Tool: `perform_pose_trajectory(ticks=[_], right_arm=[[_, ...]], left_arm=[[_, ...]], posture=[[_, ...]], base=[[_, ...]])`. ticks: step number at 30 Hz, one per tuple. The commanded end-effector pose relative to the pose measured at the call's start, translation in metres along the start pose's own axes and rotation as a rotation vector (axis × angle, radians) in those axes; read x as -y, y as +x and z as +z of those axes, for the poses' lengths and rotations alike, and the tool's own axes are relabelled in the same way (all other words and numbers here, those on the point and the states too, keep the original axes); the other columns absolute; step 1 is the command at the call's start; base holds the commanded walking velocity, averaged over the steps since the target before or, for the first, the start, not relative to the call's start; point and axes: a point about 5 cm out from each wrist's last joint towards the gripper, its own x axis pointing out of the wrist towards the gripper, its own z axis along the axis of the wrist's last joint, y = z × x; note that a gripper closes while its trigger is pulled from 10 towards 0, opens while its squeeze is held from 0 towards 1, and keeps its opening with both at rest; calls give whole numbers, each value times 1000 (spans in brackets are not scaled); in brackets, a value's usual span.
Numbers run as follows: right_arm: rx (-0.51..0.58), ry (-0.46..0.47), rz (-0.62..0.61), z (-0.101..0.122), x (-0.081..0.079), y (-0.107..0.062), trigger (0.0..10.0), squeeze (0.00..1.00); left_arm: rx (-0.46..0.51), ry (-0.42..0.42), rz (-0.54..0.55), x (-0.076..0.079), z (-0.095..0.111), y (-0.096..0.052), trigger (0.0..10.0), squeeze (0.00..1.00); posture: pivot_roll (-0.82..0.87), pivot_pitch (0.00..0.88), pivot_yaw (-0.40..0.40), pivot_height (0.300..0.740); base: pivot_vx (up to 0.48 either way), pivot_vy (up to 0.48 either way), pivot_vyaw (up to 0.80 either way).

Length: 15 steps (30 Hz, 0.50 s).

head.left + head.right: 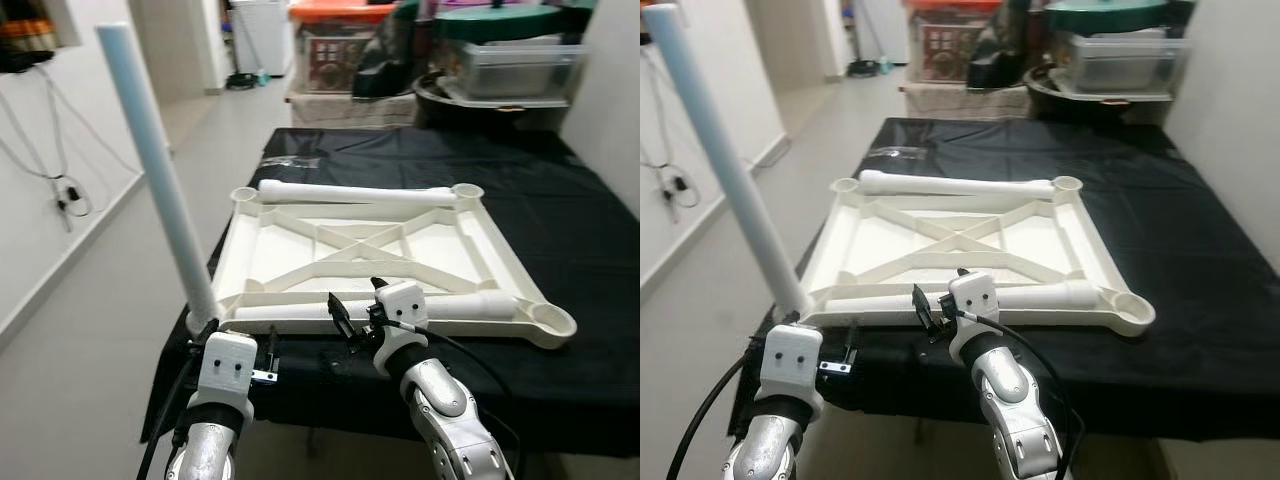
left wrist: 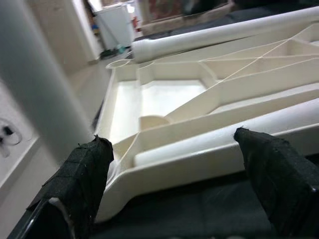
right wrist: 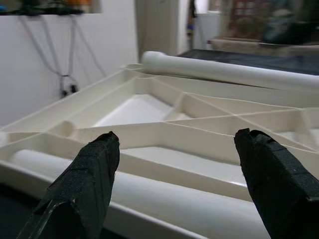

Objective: Building children table

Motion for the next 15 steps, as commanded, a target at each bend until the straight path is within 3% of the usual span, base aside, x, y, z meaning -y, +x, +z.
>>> perform_pose_trajectory(ticks=[1,4,15], right_arm=[[0,8,7,0,-3,0,10000,0],[5,5,6,1,-3,1,10000,0],[-7,8,2,0,-4,2,10000,0]], left_arm=[[-19,-10,5,2,-2,0,10000,0],[-12,4,-11,4,-2,0,10000,0],[-5,26,-50,8,-2,0,10000,0]], posture=[[-17,0,20,740],[-15,0,20,740],[-15,0,19,740]], base=[[0,0,-525],[0,0,0],[0,-431,0]])
